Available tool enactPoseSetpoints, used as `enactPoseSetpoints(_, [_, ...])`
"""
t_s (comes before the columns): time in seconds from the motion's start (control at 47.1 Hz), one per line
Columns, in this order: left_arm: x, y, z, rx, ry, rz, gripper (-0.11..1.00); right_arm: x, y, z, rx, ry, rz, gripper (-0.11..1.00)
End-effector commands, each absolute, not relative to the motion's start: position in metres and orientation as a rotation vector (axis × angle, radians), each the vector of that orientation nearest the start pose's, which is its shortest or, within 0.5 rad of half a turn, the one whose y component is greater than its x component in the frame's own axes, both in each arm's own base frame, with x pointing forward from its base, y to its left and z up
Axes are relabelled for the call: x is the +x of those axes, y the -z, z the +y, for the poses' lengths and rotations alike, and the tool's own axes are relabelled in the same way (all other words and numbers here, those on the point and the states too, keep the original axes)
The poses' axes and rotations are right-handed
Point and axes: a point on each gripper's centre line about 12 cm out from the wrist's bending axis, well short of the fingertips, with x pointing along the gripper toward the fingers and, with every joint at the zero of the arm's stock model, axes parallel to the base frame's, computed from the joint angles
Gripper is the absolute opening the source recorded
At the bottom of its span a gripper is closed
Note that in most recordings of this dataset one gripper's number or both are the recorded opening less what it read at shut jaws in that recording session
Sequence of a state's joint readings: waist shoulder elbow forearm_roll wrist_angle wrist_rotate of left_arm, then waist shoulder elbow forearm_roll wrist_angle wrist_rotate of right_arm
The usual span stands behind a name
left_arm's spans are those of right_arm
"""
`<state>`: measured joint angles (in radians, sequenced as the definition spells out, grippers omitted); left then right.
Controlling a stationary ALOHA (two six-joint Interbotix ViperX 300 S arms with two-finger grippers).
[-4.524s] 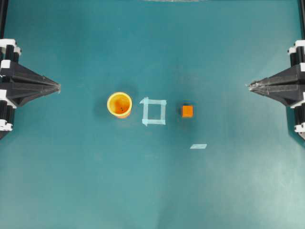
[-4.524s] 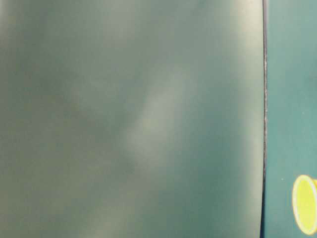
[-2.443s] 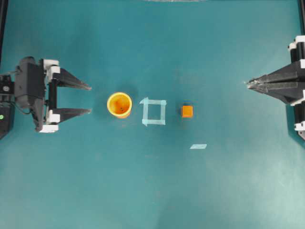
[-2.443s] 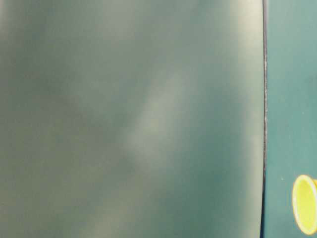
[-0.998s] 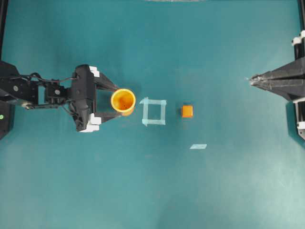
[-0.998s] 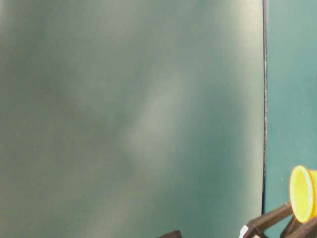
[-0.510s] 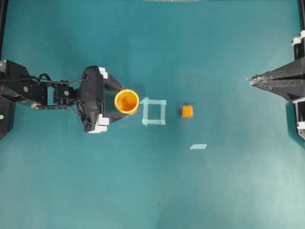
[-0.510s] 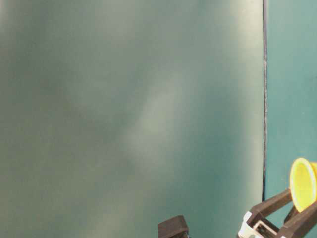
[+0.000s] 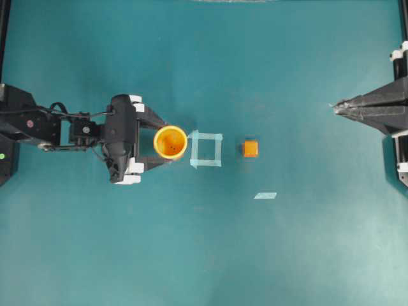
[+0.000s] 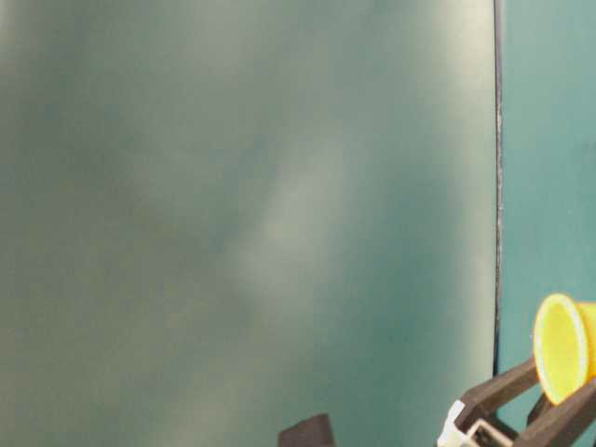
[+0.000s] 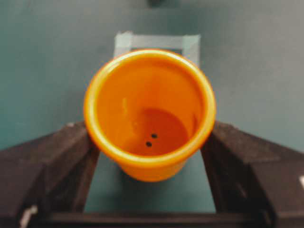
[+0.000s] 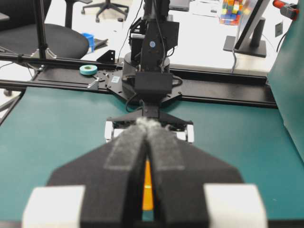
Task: Move the cup forward with left arm.
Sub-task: 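Close the left gripper around the orange cup's sides, then drag the gripped orange cup toward the near table edge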
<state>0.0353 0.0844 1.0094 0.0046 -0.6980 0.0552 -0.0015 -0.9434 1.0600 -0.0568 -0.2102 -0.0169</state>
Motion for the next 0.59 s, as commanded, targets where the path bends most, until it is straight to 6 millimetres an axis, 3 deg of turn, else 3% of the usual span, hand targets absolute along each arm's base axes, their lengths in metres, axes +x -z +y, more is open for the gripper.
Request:
enactPoseSetpoints(0.0, [0.331, -0.122, 0.008, 0.058, -0.008, 0.356, 0.68, 0.209, -0.34, 0.001, -0.073, -0.006, -0.124, -0.01])
enactPoseSetpoints(0.255, [0.324, -0.127, -0.009, 0.057, 0.039, 0.352, 0.69, 0.209, -0.341, 0.001, -0.073, -0.006, -0.126, -0.01])
enactPoseSetpoints(0.573, [0.321, -0.131, -0.044, 0.072, 0.144, 0.343, 0.69, 0.209, -0.341, 0.001, -0.073, -0.006, -0.126, -0.01])
